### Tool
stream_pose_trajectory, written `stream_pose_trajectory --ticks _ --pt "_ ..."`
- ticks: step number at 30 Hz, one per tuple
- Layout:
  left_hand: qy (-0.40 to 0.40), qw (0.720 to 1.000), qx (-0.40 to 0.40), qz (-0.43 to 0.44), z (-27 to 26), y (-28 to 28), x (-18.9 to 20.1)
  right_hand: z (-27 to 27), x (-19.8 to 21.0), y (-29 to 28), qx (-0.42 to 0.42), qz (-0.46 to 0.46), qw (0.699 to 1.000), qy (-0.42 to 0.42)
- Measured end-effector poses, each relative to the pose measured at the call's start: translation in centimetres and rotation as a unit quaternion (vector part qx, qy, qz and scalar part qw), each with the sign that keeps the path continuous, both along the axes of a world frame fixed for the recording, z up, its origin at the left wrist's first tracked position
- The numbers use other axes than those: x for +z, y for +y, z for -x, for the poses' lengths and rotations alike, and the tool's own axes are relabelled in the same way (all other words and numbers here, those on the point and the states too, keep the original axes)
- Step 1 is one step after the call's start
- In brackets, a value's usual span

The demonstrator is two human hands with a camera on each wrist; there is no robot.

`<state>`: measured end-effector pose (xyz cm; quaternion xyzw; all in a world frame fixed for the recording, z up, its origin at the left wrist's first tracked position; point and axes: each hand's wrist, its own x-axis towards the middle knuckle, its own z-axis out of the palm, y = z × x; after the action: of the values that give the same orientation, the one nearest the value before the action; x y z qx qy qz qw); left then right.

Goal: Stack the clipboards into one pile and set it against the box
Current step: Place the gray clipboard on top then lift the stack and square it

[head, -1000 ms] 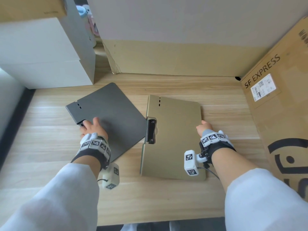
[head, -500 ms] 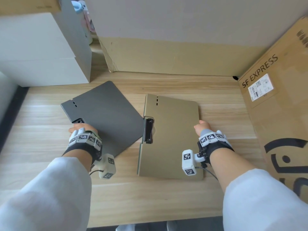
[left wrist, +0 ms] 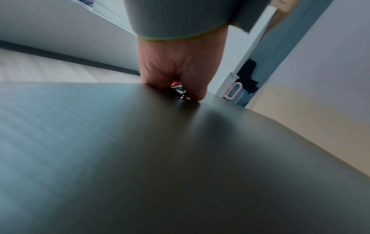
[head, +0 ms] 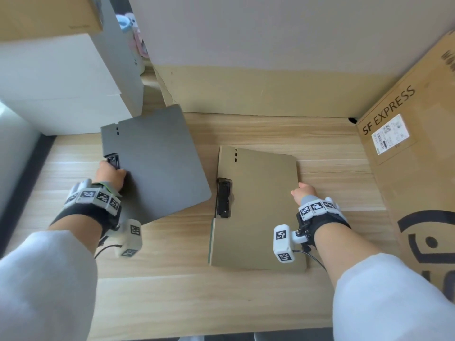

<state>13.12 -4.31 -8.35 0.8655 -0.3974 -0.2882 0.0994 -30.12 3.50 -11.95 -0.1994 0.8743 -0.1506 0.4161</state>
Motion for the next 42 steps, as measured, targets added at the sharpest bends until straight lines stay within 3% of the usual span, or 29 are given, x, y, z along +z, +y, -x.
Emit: stream_pose_trajectory --ticks 6,13,18,25,36,42 --pt "0.036 0.989 -0.145 0.018 7.5 0.7 1.2 -0.7 0.6 -0.6 0.007 -0.028 1.0 -0.011" --pt "0.075 0.972 -0.221 -0.039 16.0 3.0 0.1 -0.5 1.3 -1.1 0.019 -0.033 0.999 -0.038" --pt "0.073 0.971 -0.225 -0.038 19.2 4.5 -0.5 1.2 -1.7 -1.1 0.001 -0.002 0.995 -0.095" --pt "0.031 0.975 -0.213 -0.058 21.2 6.2 -1.0 0.5 0.2 0.3 -0.014 0.017 0.992 -0.121" --pt "0.122 0.97 -0.174 -0.123 22.1 6.5 -1.9 0.0 0.3 1.4 -0.006 0.065 0.992 -0.107" --pt "0.229 0.966 -0.098 -0.062 20.4 5.9 -2.1 -0.4 -1.0 1.3 -0.109 0.145 0.975 -0.132"
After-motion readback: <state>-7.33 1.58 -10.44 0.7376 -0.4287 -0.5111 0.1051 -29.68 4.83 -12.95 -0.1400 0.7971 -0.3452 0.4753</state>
